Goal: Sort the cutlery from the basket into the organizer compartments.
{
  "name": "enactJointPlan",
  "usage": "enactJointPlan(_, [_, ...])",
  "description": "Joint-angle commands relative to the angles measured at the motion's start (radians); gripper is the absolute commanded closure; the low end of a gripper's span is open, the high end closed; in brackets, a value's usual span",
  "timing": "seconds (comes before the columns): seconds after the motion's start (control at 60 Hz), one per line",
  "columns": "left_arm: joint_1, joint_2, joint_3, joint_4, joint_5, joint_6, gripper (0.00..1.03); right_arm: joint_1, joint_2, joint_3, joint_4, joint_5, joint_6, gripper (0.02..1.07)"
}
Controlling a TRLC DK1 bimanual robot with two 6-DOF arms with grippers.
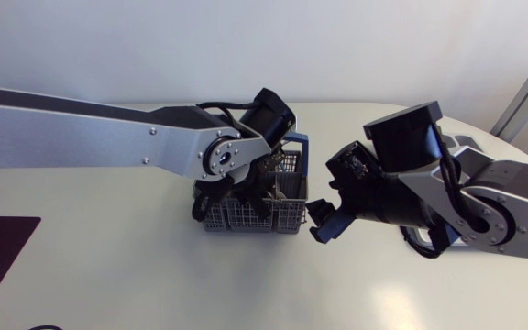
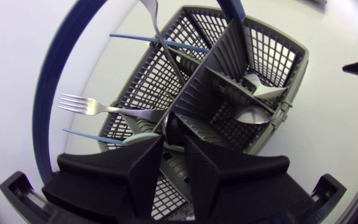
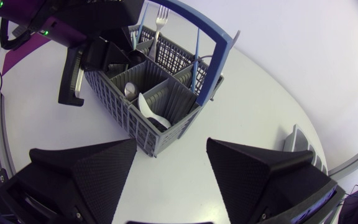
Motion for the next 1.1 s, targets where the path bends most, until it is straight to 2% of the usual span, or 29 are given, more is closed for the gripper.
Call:
enactJointPlan(0.0, [-0.003,0.025,0.027,0.005,-0.014,-0.003,0.79,0.006,0.003,0.008,-0.014,0.009,0.020,0.25])
enactJointPlan(0.05, [-0.007,0.025,0.025,0.007,-0.015,0.002,0.80,0.006,0.001,0.006,-0.014,0.009,0.017,0.25])
enactJointPlan(0.2, [-0.017,0.028,0.025,0.025,-0.014,0.022,0.89,0.006,-0.006,0.003,-0.017,0.009,0.011,0.24])
enactJointPlan(0.467, [-0.010,0.056,0.022,0.065,-0.021,0.030,0.92,0.006,-0.014,0.002,-0.023,0.009,0.006,0.24])
enactJointPlan(0.517, [-0.010,0.059,0.020,0.079,-0.030,0.028,0.97,0.006,-0.016,0.002,-0.025,0.009,0.003,0.24])
enactJointPlan(0.617, [-0.010,0.060,0.016,0.090,-0.040,0.028,1.00,0.008,-0.022,-0.004,-0.026,0.007,-0.001,0.24])
enactJointPlan(0.833, [-0.015,0.008,-0.053,0.133,-0.046,0.030,1.00,0.008,-0.034,-0.012,-0.025,0.006,-0.004,0.23])
enactJointPlan(1.083, [-0.030,-0.144,-0.205,0.242,-0.055,0.063,1.00,0.017,-0.057,0.003,-0.041,0.004,-0.006,0.23])
